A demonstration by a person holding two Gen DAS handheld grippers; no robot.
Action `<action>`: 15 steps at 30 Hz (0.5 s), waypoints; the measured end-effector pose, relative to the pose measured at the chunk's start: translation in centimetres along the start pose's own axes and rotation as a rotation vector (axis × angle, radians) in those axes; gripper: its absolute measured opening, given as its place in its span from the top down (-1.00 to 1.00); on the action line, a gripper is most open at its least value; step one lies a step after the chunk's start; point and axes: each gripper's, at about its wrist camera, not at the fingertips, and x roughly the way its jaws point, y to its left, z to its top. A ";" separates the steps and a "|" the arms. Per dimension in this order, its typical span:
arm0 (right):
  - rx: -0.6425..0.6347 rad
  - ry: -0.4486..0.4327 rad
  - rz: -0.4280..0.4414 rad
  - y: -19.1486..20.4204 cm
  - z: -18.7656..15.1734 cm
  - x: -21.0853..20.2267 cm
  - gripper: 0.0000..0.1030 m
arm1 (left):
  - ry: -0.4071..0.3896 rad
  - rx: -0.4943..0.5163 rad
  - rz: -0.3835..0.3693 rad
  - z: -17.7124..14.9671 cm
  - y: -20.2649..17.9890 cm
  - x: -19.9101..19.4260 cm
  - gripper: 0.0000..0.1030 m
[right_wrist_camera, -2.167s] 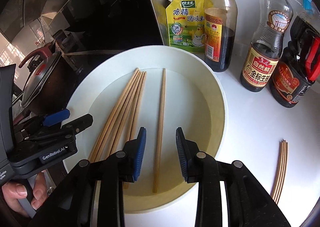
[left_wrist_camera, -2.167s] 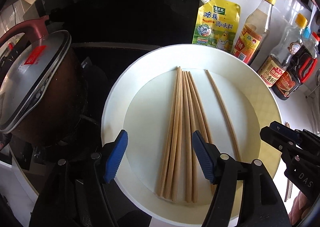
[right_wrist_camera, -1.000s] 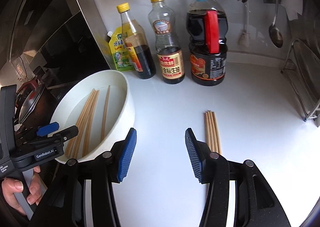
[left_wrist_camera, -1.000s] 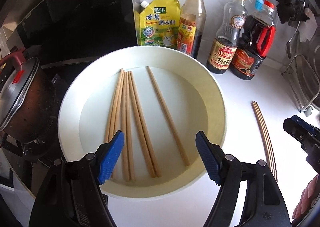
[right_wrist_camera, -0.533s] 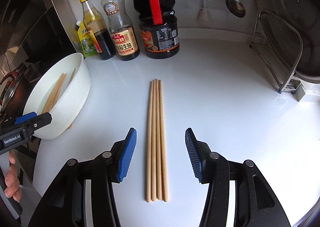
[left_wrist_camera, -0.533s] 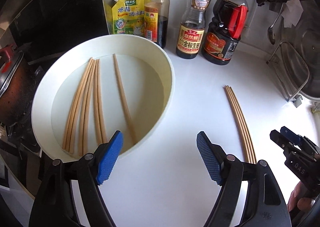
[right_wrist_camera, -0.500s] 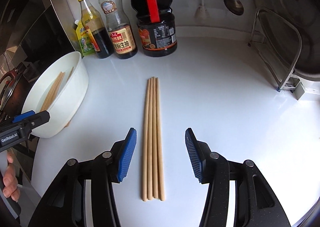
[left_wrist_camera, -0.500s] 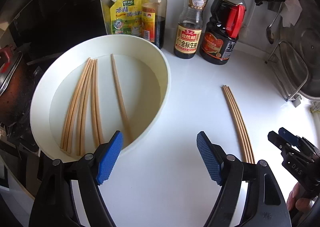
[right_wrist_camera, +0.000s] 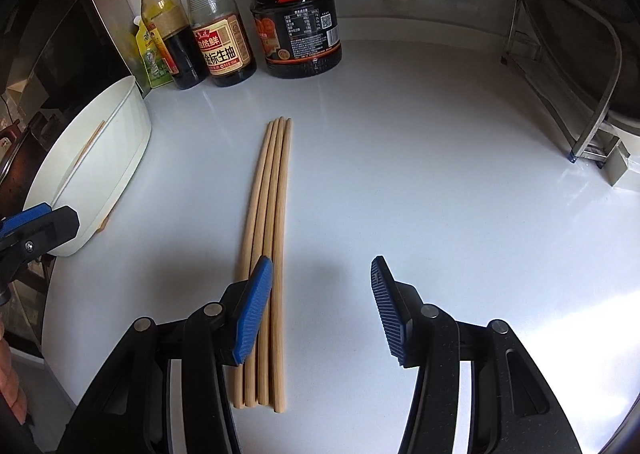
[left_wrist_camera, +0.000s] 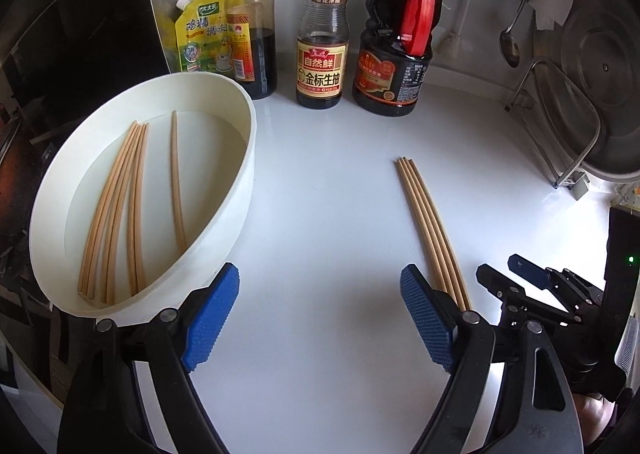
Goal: Organize utensils
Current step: 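Withdraw both open tools from the basin back over the chopstick pile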
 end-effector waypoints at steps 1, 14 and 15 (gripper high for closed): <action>-0.006 0.001 0.002 0.1 0.0 0.2 0.04 | 0.004 -0.003 -0.003 -0.1 -0.2 0.3 -0.65; -0.051 0.036 -0.003 0.6 -0.2 2.1 0.03 | 0.078 -0.006 -0.018 -0.9 -1.2 3.4 -0.66; -0.064 0.034 -0.013 0.8 -0.3 2.1 0.03 | 0.086 -0.009 -0.019 -1.0 -1.1 3.6 -0.66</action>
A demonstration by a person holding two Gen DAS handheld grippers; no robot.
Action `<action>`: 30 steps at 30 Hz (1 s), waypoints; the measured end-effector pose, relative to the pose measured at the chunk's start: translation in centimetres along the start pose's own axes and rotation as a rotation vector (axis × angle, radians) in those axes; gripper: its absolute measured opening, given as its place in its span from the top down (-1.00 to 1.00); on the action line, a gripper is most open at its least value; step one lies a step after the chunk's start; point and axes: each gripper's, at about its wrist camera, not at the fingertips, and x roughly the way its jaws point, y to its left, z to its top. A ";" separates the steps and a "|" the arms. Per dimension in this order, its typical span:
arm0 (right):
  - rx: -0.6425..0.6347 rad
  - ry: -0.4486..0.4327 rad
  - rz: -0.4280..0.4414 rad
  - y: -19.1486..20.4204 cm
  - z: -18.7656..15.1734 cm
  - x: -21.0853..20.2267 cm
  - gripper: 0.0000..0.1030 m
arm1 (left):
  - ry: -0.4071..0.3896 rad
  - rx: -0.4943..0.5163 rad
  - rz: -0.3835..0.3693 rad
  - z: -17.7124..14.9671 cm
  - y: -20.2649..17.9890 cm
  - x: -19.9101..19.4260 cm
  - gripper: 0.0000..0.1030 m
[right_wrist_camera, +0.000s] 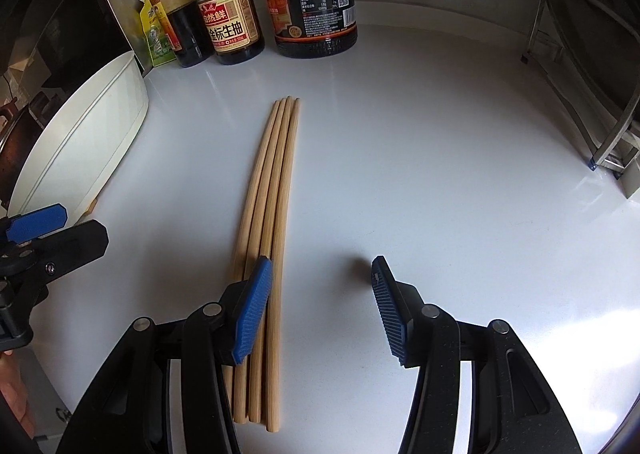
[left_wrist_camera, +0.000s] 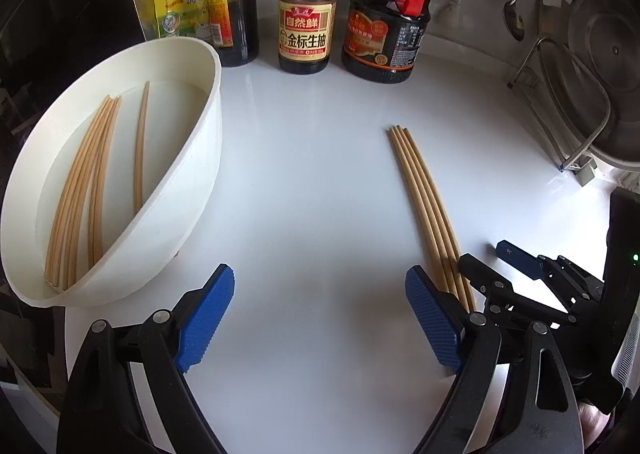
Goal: Organize utensils
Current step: 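Withdraw both open tools from the basin back over the chopstick pile, then close the left tool on one bamboo chopstick while the right tool grasps another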
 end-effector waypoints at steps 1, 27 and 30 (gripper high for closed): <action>-0.009 0.000 -0.003 0.1 -0.1 0.0 0.03 | 0.004 0.000 0.003 -0.1 0.1 0.2 -0.66; -0.035 -0.036 -0.024 -3.9 -1.1 -0.9 0.02 | -0.008 0.111 0.010 -0.8 -5.7 4.2 -0.70; -0.029 -0.035 -0.029 -4.1 -1.2 -0.8 0.02 | 0.002 0.119 0.018 -1.1 -6.0 4.8 -0.70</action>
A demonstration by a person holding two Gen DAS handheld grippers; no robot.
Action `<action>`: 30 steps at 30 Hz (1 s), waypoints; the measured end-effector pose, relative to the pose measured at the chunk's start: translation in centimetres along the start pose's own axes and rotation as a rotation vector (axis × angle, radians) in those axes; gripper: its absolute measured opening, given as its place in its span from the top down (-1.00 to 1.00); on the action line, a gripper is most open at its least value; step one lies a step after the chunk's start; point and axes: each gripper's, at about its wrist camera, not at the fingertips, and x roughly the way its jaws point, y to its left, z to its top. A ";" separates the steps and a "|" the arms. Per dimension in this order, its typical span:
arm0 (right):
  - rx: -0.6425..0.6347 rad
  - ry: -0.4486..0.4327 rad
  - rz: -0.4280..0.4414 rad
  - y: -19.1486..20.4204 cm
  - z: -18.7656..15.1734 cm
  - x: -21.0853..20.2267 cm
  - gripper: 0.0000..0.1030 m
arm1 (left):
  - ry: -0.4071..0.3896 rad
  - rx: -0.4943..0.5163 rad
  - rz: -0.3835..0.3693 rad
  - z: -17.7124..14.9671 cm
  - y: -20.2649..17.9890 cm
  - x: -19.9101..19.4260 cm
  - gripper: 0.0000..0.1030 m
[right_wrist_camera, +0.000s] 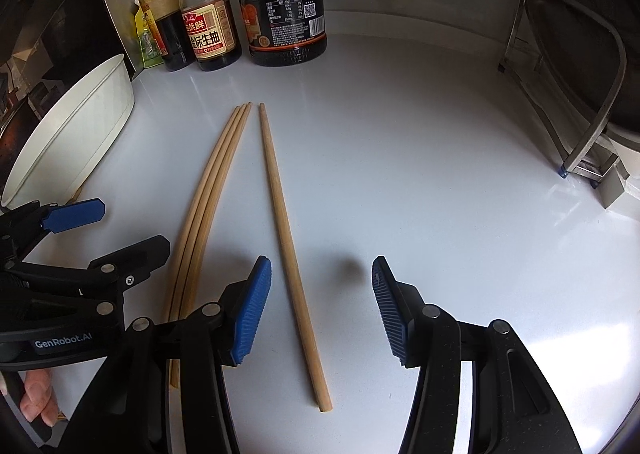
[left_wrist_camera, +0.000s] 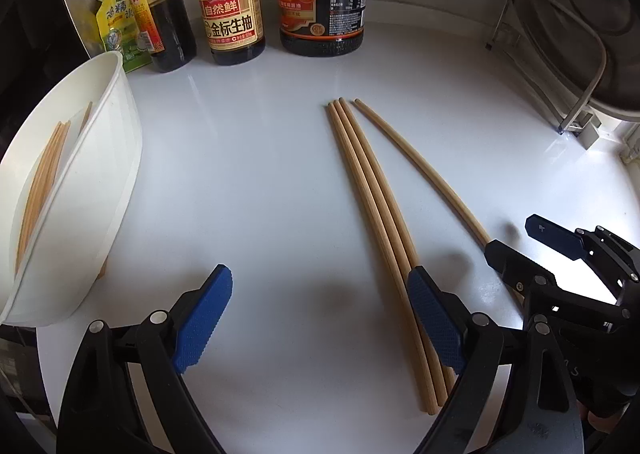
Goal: Organize utensils
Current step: 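Close the left tool on one bamboo chopstick while the right tool grasps another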
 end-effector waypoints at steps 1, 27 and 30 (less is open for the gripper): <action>0.001 0.000 -0.003 -0.1 -0.1 0.0 0.02 | 0.006 0.000 0.001 -0.1 0.0 0.2 -0.70; -0.025 0.001 -0.020 0.5 0.5 1.1 0.02 | 0.020 -0.052 0.049 0.9 1.7 2.2 -0.79; -0.053 -0.006 -0.032 0.9 0.9 1.4 0.02 | 0.018 -0.061 0.050 1.3 1.8 2.4 -0.79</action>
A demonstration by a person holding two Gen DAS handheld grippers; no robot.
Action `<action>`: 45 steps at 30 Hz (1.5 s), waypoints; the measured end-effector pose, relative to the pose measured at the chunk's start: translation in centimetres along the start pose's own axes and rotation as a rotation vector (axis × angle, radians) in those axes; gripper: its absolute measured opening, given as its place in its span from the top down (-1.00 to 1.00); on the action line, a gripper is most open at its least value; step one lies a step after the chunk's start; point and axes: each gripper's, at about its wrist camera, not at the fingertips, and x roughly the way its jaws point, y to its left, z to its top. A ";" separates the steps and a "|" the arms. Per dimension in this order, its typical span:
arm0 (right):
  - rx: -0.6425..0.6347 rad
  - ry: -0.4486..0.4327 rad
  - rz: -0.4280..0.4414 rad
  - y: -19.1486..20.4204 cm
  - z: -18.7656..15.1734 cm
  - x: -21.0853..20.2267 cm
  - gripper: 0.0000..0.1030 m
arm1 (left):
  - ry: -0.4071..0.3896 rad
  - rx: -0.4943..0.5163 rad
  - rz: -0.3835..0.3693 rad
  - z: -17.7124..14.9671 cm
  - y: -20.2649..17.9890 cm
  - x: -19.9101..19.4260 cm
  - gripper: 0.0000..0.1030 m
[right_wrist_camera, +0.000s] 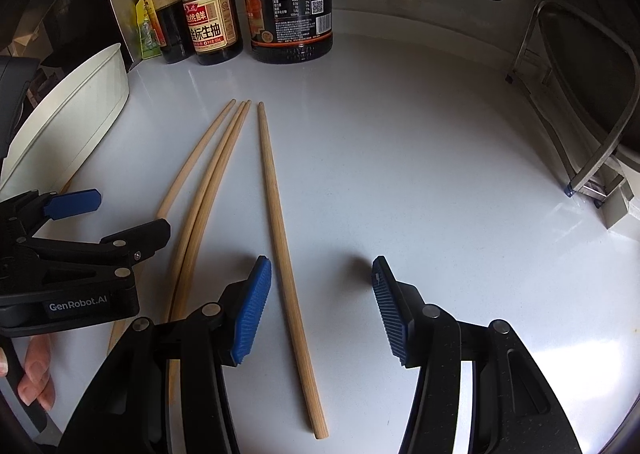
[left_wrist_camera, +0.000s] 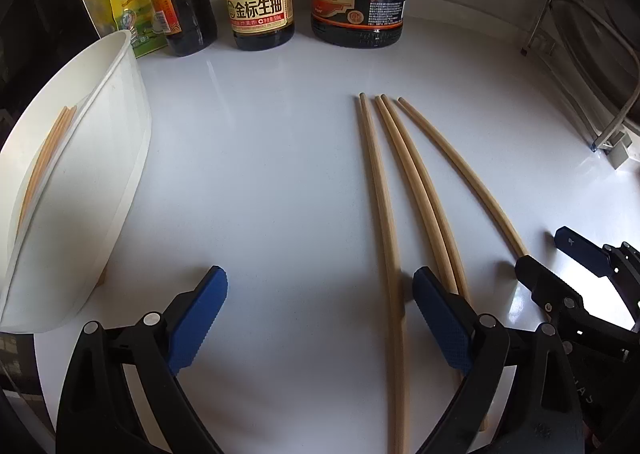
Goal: Organize utensils
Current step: 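Close the left tool on one bamboo chopstick while the right tool grasps another, then carry both held chopsticks over the water basin and lower them in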
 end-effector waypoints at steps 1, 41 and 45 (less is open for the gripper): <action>-0.005 -0.004 -0.001 0.1 0.1 0.1 0.02 | -0.003 0.000 0.002 0.1 0.0 0.0 -0.79; 0.045 -0.102 0.275 9.0 7.3 -9.1 0.88 | -0.134 -0.016 -0.063 3.7 9.6 -13.0 0.86; 0.003 -0.120 0.325 13.1 9.7 -9.1 0.88 | -0.172 -0.060 -0.018 4.4 13.8 -14.3 0.86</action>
